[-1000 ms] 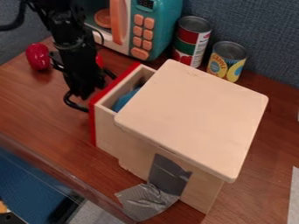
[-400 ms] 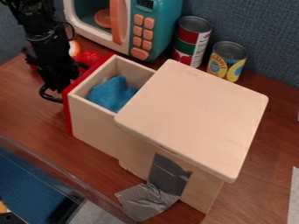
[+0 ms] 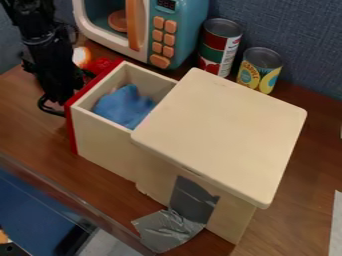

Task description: Opens the drawer

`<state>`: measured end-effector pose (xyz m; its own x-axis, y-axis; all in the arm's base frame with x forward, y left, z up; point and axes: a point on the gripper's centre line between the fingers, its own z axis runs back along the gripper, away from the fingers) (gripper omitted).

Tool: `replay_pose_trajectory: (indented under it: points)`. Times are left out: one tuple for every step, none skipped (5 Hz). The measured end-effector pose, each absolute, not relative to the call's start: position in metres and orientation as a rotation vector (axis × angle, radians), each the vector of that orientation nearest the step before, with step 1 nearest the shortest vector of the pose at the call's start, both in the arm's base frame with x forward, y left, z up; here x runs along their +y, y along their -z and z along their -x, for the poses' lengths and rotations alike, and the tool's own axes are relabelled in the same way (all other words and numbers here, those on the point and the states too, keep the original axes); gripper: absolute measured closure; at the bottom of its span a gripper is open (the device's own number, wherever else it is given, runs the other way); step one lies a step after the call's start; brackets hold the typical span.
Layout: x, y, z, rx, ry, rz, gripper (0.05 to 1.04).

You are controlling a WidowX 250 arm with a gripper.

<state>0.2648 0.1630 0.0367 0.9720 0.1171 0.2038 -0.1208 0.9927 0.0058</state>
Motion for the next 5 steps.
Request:
replay_pose_trajectory:
  points:
    - [0.165,-0.043,-0.269,-0.203,-0.104,-0.017,0.902]
    - [0.171,-0.05,-0.273,-0.212,-0.079,-0.032,0.664]
    - [0.168,-0.052,-0.267,-0.156,-0.022,-0.011,0.352]
    - [0.164,-0.102,-0.259,-0.227,0.057,0.03,0.105]
    - [0.168,-0.146,-0.23,-0.041,0.144,0.06,0.081]
